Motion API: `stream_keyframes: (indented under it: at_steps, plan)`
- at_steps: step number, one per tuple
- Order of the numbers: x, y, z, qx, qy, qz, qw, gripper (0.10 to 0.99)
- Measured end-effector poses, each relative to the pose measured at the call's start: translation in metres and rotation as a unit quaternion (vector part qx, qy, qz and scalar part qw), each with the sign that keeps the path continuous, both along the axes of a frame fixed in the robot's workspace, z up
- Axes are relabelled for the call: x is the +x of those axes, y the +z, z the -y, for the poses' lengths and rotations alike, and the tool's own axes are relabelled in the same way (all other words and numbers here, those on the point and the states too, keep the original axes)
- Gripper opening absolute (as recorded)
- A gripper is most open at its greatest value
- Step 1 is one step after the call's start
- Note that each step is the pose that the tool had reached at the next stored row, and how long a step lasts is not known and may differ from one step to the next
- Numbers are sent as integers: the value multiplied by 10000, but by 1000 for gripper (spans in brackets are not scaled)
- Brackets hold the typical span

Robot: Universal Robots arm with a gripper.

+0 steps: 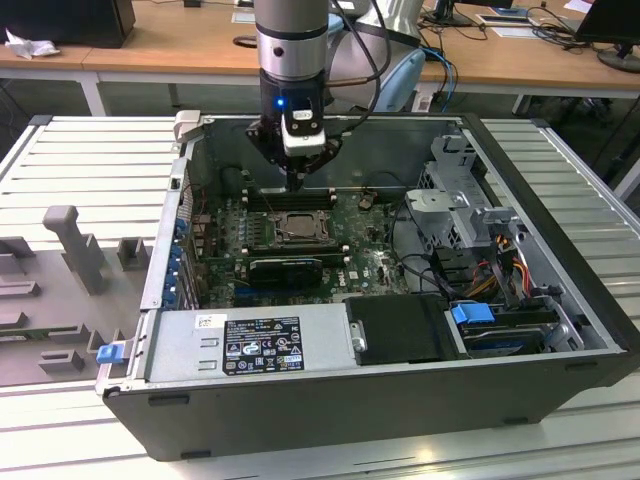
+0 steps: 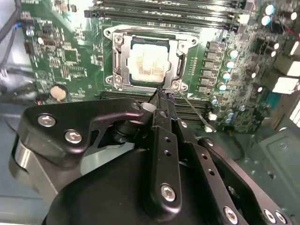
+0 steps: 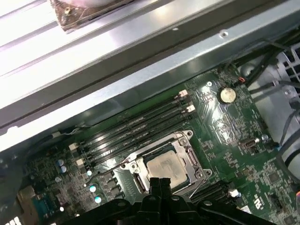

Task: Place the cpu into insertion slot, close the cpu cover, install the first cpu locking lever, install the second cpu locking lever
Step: 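Install the first cpu locking lever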

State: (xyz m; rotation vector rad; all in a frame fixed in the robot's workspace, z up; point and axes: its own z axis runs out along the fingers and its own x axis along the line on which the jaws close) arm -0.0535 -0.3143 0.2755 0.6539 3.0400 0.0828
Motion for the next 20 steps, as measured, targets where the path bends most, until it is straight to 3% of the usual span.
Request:
stream_keyframes:
  at_steps: [2,6,14,18,20]
  plan:
    - [0,-2,0,0,314,10,9995,106]
    - [0,-3,0,1,638,12,9980,106]
    - [-23,-7,0,1,987,12,9951,106]
    - [-23,-8,0,1,1389,11,9903,106]
    - [-24,-8,0,1,1700,12,9854,106]
